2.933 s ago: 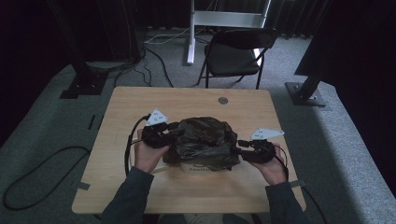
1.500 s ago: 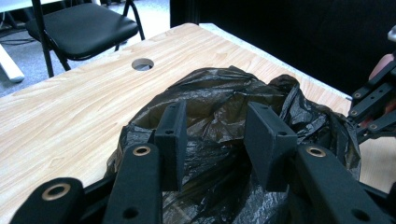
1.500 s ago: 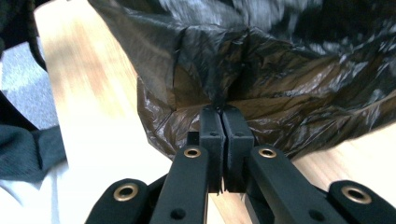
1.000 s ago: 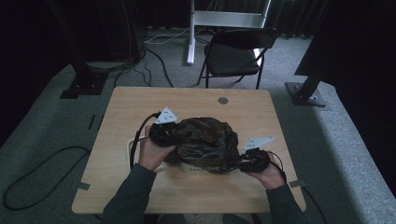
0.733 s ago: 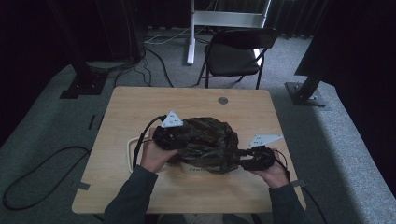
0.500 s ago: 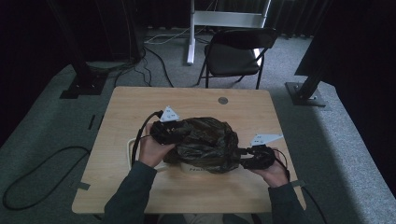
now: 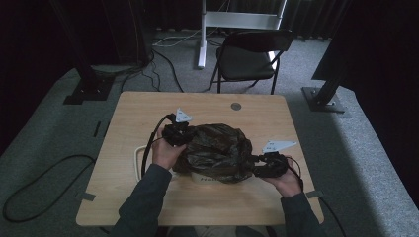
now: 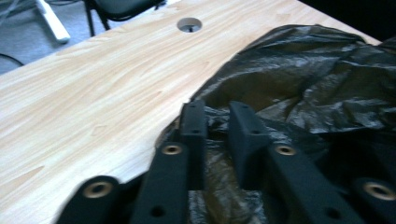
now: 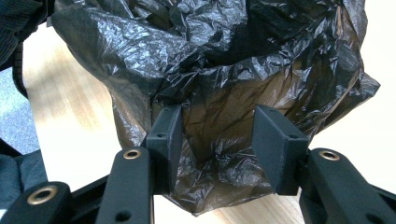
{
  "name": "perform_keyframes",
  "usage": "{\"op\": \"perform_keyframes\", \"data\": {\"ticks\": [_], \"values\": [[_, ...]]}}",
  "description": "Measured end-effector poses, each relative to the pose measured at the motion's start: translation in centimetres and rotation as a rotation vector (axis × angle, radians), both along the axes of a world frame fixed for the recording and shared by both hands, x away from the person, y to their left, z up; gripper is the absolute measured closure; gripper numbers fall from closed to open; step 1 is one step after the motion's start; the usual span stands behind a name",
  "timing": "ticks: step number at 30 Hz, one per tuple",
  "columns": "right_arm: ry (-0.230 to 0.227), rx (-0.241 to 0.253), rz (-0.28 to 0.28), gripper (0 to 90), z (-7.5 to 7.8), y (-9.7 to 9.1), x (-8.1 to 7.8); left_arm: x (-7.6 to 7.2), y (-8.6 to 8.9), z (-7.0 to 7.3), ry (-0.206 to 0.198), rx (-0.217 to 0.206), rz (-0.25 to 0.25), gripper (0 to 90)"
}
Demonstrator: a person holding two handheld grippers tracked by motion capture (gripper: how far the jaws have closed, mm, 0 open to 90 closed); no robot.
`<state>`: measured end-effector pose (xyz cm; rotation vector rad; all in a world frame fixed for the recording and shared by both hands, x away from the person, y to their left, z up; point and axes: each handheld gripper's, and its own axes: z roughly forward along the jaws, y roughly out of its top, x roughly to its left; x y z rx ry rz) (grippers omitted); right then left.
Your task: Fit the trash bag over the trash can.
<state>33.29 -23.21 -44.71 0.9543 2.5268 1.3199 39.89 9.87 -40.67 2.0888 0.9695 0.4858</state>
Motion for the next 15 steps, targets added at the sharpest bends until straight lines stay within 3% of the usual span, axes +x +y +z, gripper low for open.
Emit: {"op": "perform_keyframes", "data": {"ticks": [3, 6, 9, 10, 11, 12, 15], "values": [[0.000, -0.002, -0.002, 53.2, -0.1, 0.1, 0.1, 0.1, 0.2, -0.1, -0.017, 0.004, 0.020, 90.0], [-0.001, -0.002, -0.002, 53.5, -0.1, 0.2, 0.1, 0.0, 0.7, 0.0, -0.034, -0.016, 0.045, 90.0], [-0.002, -0.001, -0.004, 53.6, -0.1, 0.2, 0.1, 0.2, 1.0, 0.1, -0.022, -0.038, 0.047, 90.0], [-0.002, -0.001, -0.004, 53.6, -0.1, 0.2, 0.1, 0.2, 1.0, 0.1, -0.022, -0.038, 0.047, 83.4], [-0.003, -0.001, -0.002, 53.6, -0.1, 0.2, 0.1, 0.2, 0.7, -0.1, -0.015, -0.044, 0.037, 83.4], [-0.004, -0.002, 0.001, 53.6, -0.1, 0.3, 0.1, 0.2, 0.5, -0.1, -0.019, -0.035, 0.039, 68.4], [-0.002, -0.001, 0.001, 53.3, -0.1, 0.4, 0.1, 0.4, -0.2, -0.4, -0.009, -0.027, 0.020, 54.3]]}}
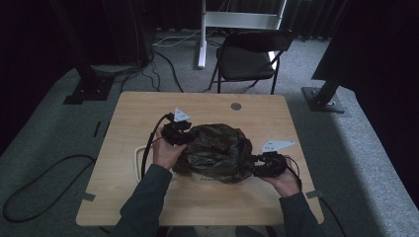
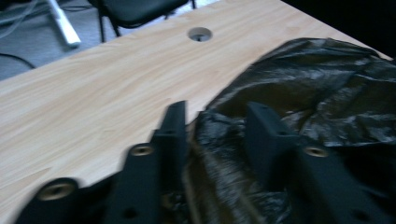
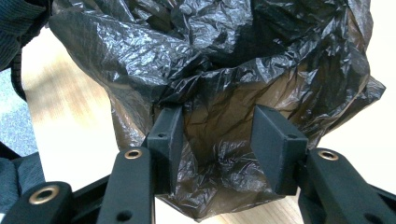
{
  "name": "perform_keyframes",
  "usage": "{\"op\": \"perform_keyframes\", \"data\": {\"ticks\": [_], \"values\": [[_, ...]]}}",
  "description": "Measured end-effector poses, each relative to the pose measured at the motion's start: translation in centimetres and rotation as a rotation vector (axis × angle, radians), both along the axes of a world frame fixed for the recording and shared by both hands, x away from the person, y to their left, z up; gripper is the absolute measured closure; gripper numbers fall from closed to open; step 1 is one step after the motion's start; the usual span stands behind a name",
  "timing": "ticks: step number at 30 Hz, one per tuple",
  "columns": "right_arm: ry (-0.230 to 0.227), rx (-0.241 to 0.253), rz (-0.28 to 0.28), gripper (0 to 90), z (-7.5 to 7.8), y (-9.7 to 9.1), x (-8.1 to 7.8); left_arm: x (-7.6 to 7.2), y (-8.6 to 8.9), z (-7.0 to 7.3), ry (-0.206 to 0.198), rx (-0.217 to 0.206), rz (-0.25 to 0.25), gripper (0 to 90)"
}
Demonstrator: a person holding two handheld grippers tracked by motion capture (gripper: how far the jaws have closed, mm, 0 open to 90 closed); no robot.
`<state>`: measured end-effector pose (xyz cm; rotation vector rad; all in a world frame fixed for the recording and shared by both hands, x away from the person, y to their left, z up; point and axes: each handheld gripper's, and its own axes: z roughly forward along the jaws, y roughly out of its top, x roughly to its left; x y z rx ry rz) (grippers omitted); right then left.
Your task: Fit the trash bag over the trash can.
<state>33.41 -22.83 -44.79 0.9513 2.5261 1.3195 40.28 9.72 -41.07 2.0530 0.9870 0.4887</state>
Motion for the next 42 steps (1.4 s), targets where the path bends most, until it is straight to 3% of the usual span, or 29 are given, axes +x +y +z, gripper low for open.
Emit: {"op": "perform_keyframes", "data": {"ticks": [1, 2, 4, 8, 10, 14, 19, 24, 31, 34, 42], "values": [[0.000, 0.000, 0.000, 53.3, 0.0, 0.0, 0.0, 0.0, 0.0, 0.0, 0.000, 0.000, 0.000, 52.2], [0.001, 0.001, 0.001, 53.2, 0.0, 0.0, 0.0, 0.3, -0.4, -0.3, 0.009, 0.029, 0.014, 52.2], [0.004, -0.001, 0.006, 53.0, -0.1, 0.1, 0.0, 0.5, -0.5, -0.6, 0.014, 0.045, 0.037, 60.5], [0.005, -0.003, 0.005, 53.8, -0.2, 0.2, 0.0, 0.4, -0.3, -0.5, -0.001, 0.019, 0.049, 74.6], [0.006, -0.002, 0.009, 59.5, -0.2, 0.2, 0.0, -0.1, 0.1, -0.2, -0.031, 0.001, 0.052, 79.3], [0.007, -0.001, 0.019, 67.8, -0.2, 0.3, 0.0, -0.2, 0.9, -0.1, -0.040, -0.015, 0.056, 89.0], [0.012, -0.001, 0.034, 77.8, -0.1, 0.4, -0.1, -0.2, 1.4, 0.0, -0.045, -0.028, 0.080, 90.0], [0.009, -0.005, 0.051, 89.6, -0.1, 0.4, -0.2, 0.6, 2.2, -0.6, -0.021, -0.028, 0.118, 90.0], [0.022, -0.017, 0.054, 90.0, -0.3, 0.2, -0.1, 1.2, 3.1, -1.9, 0.031, -0.028, 0.150, 90.0], [0.044, -0.035, 0.054, 90.0, -0.7, 0.1, 0.0, 1.6, 3.7, -2.9, 0.065, -0.030, 0.170, 90.0], [0.091, -0.078, 0.079, 90.0, -1.5, 0.4, 0.2, 2.0, 4.1, -3.8, 0.112, -0.030, 0.188, 90.0]]}}
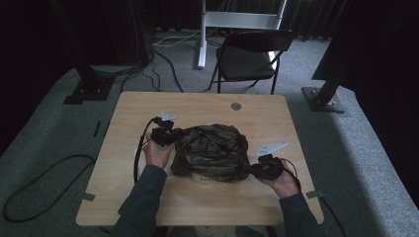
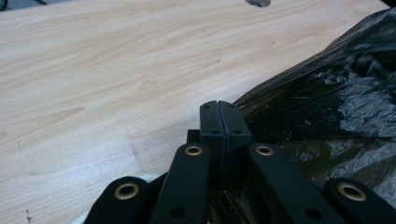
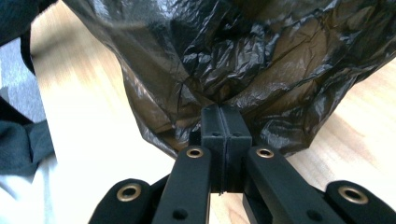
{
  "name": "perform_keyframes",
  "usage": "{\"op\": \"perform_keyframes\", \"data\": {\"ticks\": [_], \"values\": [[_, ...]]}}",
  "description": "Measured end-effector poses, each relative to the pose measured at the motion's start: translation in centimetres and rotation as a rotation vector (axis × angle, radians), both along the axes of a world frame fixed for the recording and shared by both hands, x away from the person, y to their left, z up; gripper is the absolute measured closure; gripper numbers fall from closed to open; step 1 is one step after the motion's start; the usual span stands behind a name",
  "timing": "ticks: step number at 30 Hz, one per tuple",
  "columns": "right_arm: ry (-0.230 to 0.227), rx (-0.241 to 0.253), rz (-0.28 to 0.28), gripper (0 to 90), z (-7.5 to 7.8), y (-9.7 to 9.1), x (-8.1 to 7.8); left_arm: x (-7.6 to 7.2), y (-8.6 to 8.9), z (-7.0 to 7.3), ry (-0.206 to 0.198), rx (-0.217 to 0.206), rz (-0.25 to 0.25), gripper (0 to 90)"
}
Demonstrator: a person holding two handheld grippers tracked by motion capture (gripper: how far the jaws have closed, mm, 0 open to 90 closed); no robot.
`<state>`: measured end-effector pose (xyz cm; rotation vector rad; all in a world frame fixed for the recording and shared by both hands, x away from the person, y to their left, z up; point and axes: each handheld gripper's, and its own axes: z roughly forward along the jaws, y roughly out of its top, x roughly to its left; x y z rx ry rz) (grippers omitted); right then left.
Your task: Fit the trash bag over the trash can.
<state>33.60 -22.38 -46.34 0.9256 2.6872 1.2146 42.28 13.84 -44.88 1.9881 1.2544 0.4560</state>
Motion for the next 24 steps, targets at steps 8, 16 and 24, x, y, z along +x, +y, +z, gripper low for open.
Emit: {"op": "perform_keyframes", "data": {"ticks": [8, 16, 24], "values": [[-0.029, 0.029, -0.016, 72.1, 0.5, -0.4, -0.1, -0.5, 0.2, 0.2, -0.022, -0.034, -0.016, 76.8], [-0.085, 0.088, -0.037, 55.3, 1.8, -1.2, -0.5, -1.7, 1.4, 1.6, -0.081, -0.084, -0.046, 62.8], [-0.129, 0.134, -0.061, 51.0, 2.5, -1.8, -0.8, -3.1, 1.7, 2.9, -0.118, -0.121, -0.121, 57.2]]}}
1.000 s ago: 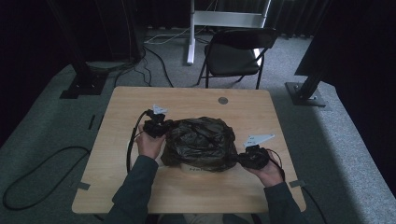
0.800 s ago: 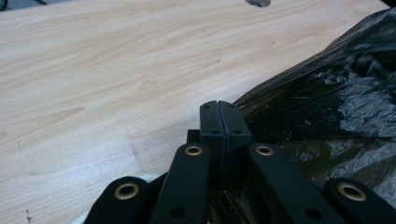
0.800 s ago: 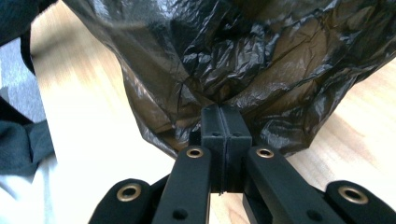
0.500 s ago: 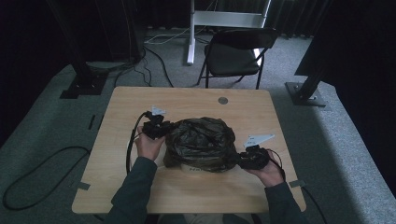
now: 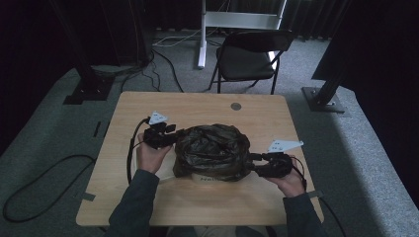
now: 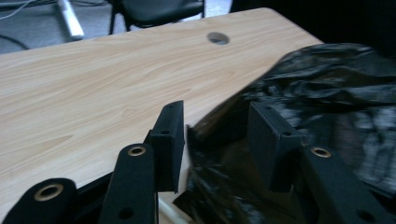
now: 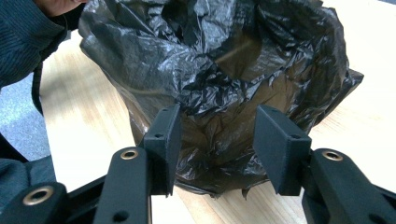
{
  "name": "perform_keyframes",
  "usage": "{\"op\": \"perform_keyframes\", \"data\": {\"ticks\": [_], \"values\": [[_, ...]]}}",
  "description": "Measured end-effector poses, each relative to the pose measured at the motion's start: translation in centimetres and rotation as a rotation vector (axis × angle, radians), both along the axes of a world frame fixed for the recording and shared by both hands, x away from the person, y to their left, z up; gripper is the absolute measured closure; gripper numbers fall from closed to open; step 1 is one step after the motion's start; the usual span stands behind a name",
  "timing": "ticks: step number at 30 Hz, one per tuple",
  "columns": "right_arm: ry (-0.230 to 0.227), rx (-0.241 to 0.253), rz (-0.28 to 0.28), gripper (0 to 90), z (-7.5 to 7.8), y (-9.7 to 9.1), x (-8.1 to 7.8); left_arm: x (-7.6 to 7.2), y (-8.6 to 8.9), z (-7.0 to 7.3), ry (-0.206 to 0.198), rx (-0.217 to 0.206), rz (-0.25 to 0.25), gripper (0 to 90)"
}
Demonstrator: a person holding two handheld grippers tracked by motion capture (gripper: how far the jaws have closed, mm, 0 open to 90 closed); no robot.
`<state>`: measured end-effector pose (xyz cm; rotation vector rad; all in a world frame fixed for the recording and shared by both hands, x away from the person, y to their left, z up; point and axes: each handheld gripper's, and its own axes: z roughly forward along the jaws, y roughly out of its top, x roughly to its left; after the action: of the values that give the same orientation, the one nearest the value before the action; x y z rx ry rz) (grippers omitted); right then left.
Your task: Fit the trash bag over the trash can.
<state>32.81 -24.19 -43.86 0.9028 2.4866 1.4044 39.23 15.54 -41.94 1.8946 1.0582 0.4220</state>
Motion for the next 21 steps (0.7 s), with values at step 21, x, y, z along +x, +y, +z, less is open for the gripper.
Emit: {"op": "perform_keyframes", "data": {"ticks": [21], "values": [[-0.013, -0.014, 0.024, 48.8, -0.2, -0.4, -0.2, -1.2, -2.6, 2.7, -0.033, 0.018, -0.176, 52.9]]}}
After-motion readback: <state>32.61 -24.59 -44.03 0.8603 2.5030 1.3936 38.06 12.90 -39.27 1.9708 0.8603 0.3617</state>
